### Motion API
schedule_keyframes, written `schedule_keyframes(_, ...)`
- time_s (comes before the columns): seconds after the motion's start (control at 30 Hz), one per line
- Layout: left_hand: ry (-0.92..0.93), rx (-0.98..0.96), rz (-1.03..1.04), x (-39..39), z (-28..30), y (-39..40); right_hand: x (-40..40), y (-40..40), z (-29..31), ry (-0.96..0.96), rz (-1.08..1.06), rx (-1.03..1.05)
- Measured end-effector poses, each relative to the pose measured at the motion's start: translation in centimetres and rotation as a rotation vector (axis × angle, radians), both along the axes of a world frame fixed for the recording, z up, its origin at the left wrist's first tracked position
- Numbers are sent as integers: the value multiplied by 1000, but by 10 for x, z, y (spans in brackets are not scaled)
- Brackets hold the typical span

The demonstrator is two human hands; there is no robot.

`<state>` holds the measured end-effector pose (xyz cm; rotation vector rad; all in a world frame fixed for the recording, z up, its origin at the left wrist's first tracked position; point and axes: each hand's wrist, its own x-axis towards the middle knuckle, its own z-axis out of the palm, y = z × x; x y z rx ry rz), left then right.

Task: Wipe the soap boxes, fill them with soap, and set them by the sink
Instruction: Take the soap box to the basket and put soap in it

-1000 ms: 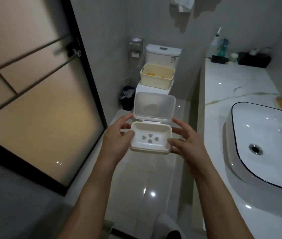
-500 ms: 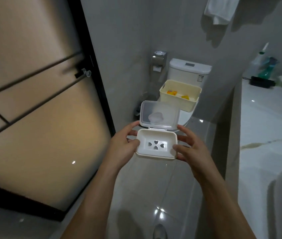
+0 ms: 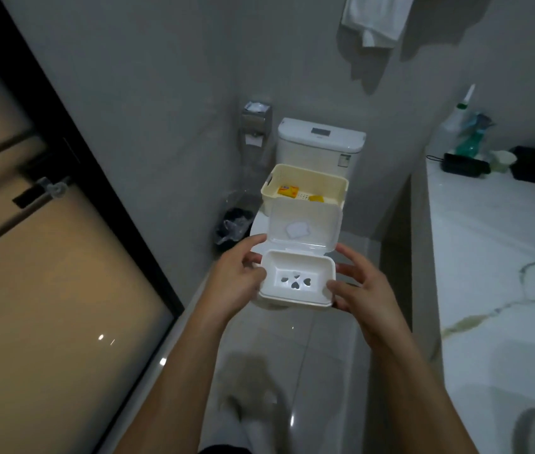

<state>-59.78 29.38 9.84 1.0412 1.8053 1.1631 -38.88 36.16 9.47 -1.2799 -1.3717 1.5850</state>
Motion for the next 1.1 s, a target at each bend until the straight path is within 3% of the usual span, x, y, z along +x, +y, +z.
schedule_keyframes(0.23, 2, -5, -124, -45, -21, 114, -36, 84, -17, -9, -131, 19)
schedule_keyframes(0.53, -27, -98, -250, -129, -50, 239, -119, 178, -41, -157, -236, 17)
schedule_keyframes(0.8, -1, -213, -315, -154, -130, 318, -151, 249, -127, -372, -258, -29)
schedule_keyframes(1.1, 83, -339, -282, -149, -240, 388, -155, 324, -242, -487, -206, -71)
